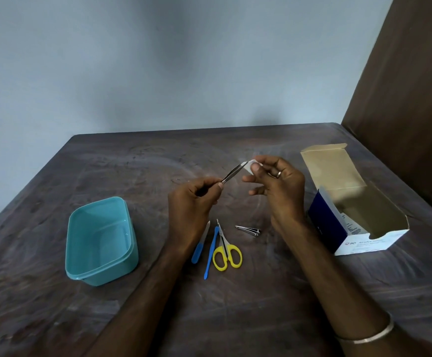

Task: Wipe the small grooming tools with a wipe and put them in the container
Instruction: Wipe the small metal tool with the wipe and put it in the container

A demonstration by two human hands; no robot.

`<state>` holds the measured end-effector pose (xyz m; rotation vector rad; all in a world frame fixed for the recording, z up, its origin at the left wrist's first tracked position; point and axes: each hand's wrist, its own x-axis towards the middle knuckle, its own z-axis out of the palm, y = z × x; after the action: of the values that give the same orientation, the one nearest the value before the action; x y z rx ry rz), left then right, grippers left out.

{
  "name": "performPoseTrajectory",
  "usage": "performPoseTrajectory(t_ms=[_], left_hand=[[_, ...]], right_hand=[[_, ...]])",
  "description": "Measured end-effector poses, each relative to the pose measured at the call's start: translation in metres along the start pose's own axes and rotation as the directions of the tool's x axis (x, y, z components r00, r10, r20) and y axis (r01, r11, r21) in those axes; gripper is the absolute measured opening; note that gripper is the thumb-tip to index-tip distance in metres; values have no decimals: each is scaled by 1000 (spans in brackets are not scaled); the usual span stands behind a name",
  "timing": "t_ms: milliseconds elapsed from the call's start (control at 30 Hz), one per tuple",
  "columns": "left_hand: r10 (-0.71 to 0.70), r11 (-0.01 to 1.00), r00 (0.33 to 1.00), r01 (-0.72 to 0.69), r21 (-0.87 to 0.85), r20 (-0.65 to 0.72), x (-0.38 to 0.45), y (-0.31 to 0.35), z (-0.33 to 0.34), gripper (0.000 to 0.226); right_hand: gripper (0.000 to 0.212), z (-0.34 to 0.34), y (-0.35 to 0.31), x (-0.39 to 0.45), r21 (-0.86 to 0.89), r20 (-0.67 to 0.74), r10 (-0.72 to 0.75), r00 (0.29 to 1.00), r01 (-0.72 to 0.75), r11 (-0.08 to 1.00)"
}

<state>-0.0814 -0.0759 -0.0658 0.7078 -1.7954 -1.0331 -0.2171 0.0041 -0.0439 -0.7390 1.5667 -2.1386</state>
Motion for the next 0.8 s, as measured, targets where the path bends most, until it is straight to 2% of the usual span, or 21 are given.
performPoseTrajectory(t_ms=[267, 500, 800], left_hand=[[21, 999, 1000, -22, 30, 17, 0, -1, -1, 16], [15, 1000, 1000, -15, 18, 19, 1, 0, -2, 17], [41, 999, 999, -42, 29, 35, 2, 1, -3, 17]], right_hand=[[13, -1, 2, 3, -47, -33, -25, 999, 23, 999], [16, -3, 4, 3, -46, 126, -11, 992, 17, 999], [35, -7, 3, 4, -150, 355, -29, 934, 87, 985]])
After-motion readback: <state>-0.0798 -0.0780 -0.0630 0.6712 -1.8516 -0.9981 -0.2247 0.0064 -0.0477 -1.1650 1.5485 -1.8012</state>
